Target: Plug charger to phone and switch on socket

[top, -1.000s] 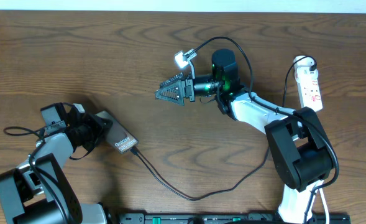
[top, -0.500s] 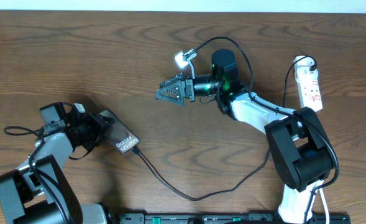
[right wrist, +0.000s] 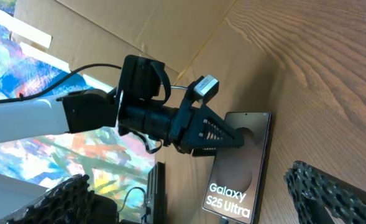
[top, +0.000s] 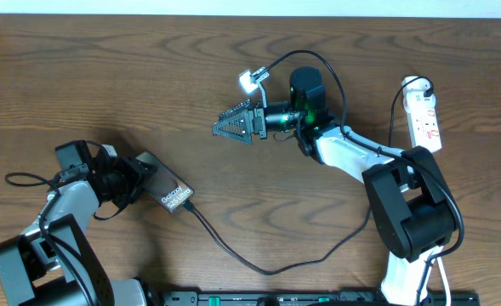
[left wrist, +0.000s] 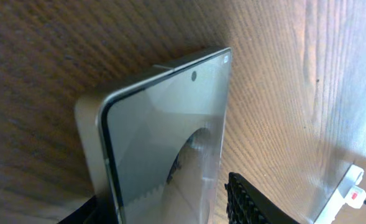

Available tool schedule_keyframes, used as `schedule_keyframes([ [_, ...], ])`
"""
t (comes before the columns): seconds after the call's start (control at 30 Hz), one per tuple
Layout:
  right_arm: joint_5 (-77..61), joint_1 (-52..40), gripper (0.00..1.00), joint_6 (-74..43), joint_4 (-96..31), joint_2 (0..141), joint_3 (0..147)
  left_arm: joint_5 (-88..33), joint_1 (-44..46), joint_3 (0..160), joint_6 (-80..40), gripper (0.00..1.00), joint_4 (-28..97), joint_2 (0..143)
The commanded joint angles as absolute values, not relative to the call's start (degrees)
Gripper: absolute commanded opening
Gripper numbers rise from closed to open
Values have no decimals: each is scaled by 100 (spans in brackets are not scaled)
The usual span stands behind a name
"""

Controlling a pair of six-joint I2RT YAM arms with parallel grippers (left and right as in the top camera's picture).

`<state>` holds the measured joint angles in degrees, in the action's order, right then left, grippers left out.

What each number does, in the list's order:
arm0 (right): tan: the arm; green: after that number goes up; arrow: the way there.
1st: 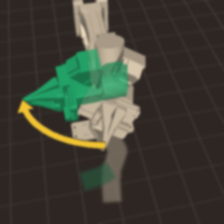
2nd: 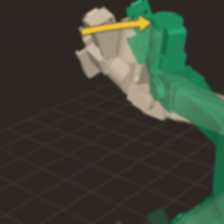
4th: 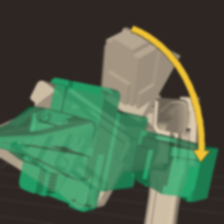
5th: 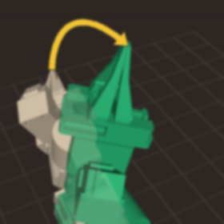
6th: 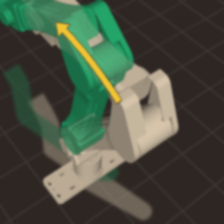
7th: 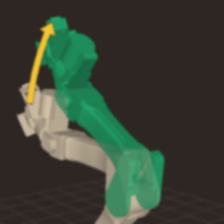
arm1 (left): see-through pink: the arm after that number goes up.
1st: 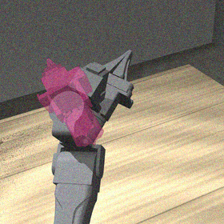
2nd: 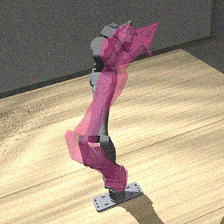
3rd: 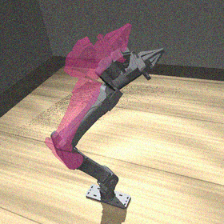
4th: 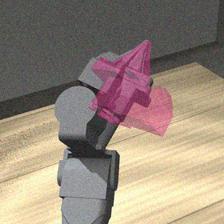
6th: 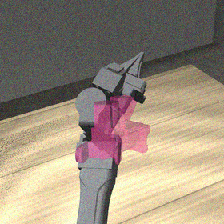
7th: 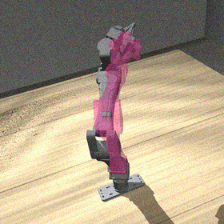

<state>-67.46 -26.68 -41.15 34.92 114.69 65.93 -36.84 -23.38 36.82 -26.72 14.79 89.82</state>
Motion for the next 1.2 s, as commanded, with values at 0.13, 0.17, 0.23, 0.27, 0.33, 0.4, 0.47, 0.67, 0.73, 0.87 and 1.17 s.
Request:
schedule_keyframes([
  [0.13,-6766,-2668,99,-3997,3494,11365,6667,-3011,-2344,3568,-2593,48,1712,9098],
  [0.17,-6766,-2668,99,-3997,3494,11365,6667,-3011,-2344,3568,-2593,48,1737,9098],
  [0.23,-6766,-2668,99,-3997,3494,11365,6667,-3011,-2344,3568,-2593,48,1780,9098],
  [0.27,-6766,-2668,99,-3997,3492,11365,6667,-3011,-2344,3568,-2593,48,1798,9098],
  [0.33,-6766,-2668,99,-3997,3494,11365,6667,-3013,-2344,3568,-2593,49,1837,9098],
  [0.4,-6766,-2668,99,-3997,3494,11365,6667,-3013,-2344,3568,-2593,50,1876,9098],
  [0.47,-6766,-2668,99,-3997,3494,11365,6667,-3013,-2344,3568,-2593,53,1909,9098],
  [0.67,-6766,-2668,99,-3997,3492,11365,6667,-3011,-2344,3568,-2593,54,2038,9098],
  [0.73,-6766,-2668,99,-3997,3492,11365,6667,-3011,-2344,3568,-2591,59,2078,9098],
  [0.87,-6766,-2668,99,-3997,3492,11365,6667,-3009,-2344,3568,-2591,60,2121,9098],
  [1.17,-6766,-2668,99,-3997,3492,11365,6667,-2749,-2344,3568,-2591,62,2333,9098],
])
